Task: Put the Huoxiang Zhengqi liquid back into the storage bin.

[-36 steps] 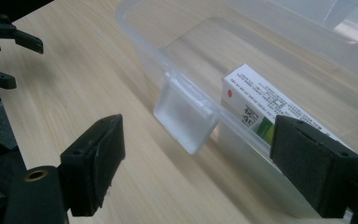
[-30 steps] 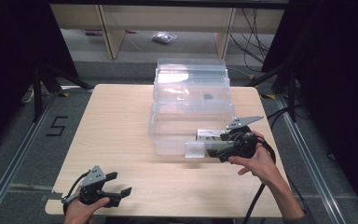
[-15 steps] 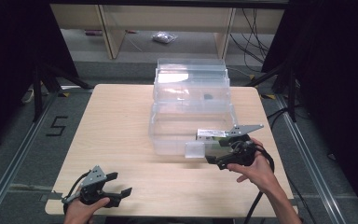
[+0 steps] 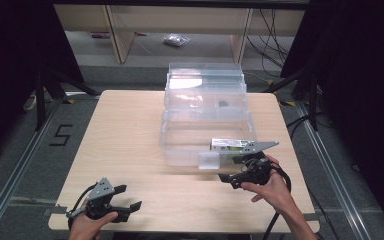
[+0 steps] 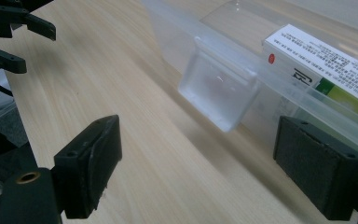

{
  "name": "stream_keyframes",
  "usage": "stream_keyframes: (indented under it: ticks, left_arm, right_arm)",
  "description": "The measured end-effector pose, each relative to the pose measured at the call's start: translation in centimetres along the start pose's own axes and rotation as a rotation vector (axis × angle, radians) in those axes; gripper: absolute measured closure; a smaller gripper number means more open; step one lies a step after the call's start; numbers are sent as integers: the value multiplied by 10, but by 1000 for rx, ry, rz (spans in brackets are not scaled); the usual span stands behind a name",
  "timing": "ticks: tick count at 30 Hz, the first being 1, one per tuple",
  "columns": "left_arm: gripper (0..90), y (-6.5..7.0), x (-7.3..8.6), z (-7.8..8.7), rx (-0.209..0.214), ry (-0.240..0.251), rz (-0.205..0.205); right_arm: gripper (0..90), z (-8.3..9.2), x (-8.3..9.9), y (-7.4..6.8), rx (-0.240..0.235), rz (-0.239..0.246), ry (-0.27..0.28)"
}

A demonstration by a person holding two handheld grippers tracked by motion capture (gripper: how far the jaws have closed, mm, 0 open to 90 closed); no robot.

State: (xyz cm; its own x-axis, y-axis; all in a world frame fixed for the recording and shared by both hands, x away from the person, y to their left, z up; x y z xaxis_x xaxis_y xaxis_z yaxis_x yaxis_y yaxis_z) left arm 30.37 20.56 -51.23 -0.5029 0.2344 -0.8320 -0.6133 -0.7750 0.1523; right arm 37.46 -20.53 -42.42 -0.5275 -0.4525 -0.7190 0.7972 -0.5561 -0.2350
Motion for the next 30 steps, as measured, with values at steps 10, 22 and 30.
stream_keyframes:
  ticks: [10, 22, 30]
  left_arm:
    - [149, 1, 0, 0, -1, 3, 2]
    - [149, 1, 0, 0, -2, 1, -2]
    - [149, 0, 0, 1, -4, -6, -13]
  right_arm:
    - [161, -9, 20, 3, -18, -55, 23]
    - [161, -15, 39, 2, -24, -82, 23]
    - [161, -14, 47, 2, -7, -62, 42]
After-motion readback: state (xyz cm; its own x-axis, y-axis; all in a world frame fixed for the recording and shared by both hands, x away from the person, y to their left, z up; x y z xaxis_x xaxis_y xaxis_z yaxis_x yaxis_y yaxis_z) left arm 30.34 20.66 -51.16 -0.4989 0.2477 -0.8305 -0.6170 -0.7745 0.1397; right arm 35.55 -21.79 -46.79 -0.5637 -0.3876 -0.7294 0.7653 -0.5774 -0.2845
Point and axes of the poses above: each handheld gripper's, and its own axes: z roughly backward along the jaws, x roughly out of its underside, y roughly to its right, the point moved 2 cm from there along -z, roughly forward along the jaws, and after that the axes turned 6 degrees about -x, right-handed, at the moved point
